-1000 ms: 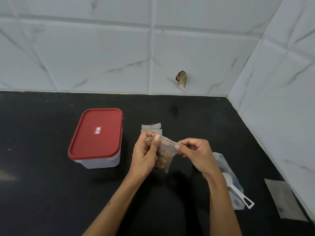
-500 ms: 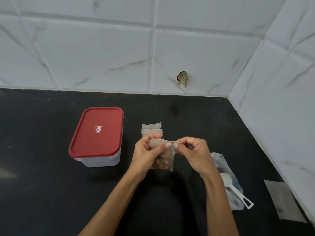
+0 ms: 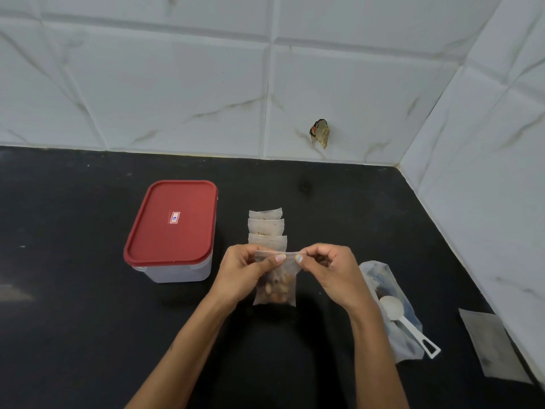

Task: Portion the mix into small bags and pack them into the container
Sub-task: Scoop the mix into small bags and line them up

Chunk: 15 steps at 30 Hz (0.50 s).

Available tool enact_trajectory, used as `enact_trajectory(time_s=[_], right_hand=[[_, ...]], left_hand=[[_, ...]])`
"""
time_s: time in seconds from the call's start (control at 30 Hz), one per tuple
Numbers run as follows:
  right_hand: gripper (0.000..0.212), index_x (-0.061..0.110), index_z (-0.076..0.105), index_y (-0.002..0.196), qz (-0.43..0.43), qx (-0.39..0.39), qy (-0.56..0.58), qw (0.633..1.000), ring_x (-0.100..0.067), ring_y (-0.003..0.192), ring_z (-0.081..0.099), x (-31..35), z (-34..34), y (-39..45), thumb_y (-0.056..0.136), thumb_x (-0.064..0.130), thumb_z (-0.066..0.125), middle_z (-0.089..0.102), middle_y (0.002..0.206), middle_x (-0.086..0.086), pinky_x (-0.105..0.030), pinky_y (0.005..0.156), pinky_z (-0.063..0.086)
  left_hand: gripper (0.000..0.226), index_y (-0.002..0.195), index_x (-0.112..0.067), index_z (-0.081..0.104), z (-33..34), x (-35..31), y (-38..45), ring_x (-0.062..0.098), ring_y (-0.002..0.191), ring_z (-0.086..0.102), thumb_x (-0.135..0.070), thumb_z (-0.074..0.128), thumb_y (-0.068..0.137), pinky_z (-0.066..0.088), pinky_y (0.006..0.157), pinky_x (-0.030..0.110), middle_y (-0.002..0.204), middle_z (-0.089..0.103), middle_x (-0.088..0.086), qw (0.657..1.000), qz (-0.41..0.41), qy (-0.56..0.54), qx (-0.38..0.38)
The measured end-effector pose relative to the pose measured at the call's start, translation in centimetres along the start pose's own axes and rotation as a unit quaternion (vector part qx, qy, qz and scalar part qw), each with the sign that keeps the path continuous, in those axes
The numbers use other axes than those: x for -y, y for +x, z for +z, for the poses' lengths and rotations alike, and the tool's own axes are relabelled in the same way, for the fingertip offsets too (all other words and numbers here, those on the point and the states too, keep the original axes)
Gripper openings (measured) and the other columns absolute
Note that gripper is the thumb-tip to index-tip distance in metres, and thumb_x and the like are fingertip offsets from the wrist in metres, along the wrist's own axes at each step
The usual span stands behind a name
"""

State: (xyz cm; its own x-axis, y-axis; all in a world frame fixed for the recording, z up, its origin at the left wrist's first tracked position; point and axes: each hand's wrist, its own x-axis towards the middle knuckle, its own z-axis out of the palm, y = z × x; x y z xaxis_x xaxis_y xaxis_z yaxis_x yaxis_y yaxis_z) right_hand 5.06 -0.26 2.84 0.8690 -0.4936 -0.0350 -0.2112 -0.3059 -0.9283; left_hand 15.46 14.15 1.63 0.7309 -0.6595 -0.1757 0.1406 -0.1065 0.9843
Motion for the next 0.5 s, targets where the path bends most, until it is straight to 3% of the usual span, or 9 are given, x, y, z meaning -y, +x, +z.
enact_trajectory(time_s=[0.17,0.33,0.5], right_hand=[[0.012,0.025,0.071,0.08,0.021,0.014,-0.04,0.999,0.001,0.072,0.064,-0.4,1.3,0.2,0.087,0.018,0.065,0.07,0.075,0.009,-0.012,0.066,0.048],[0.01,0.025,0.07,0.085,0.052,0.018,-0.078,0.995,0.0,0.073,0.062,-1.3,2.2,1.0,0.089,0.021,0.061,0.068,0.079,0.01,-0.011,0.063,0.045],[0.012,0.022,0.067,0.093,0.066,0.003,-0.115,0.991,0.0,0.077,0.06,-1.8,2.5,1.9,0.093,0.019,0.056,0.065,0.085,0.009,-0.01,0.061,0.042]], left_hand=[[0.01,0.079,-0.013,0.073,-1.1,0.9,-0.4,0.012,0.067,0.07,-0.01,0.066,0.086,0.055,0.063,0.019,0.072,0.074,0.006,0.999,-0.042,-0.007,-0.009],[0.016,0.088,-0.011,0.073,-1.3,1.8,0.1,0.021,0.086,0.07,-0.008,0.058,0.093,0.057,0.079,0.035,0.088,0.074,0.012,0.996,-0.077,0.005,-0.039],[0.007,0.076,0.001,0.071,-1.0,2.1,0.8,0.011,0.075,0.071,-0.004,0.075,0.079,0.058,0.061,0.026,0.083,0.072,0.006,0.985,-0.076,-0.042,-0.148]])
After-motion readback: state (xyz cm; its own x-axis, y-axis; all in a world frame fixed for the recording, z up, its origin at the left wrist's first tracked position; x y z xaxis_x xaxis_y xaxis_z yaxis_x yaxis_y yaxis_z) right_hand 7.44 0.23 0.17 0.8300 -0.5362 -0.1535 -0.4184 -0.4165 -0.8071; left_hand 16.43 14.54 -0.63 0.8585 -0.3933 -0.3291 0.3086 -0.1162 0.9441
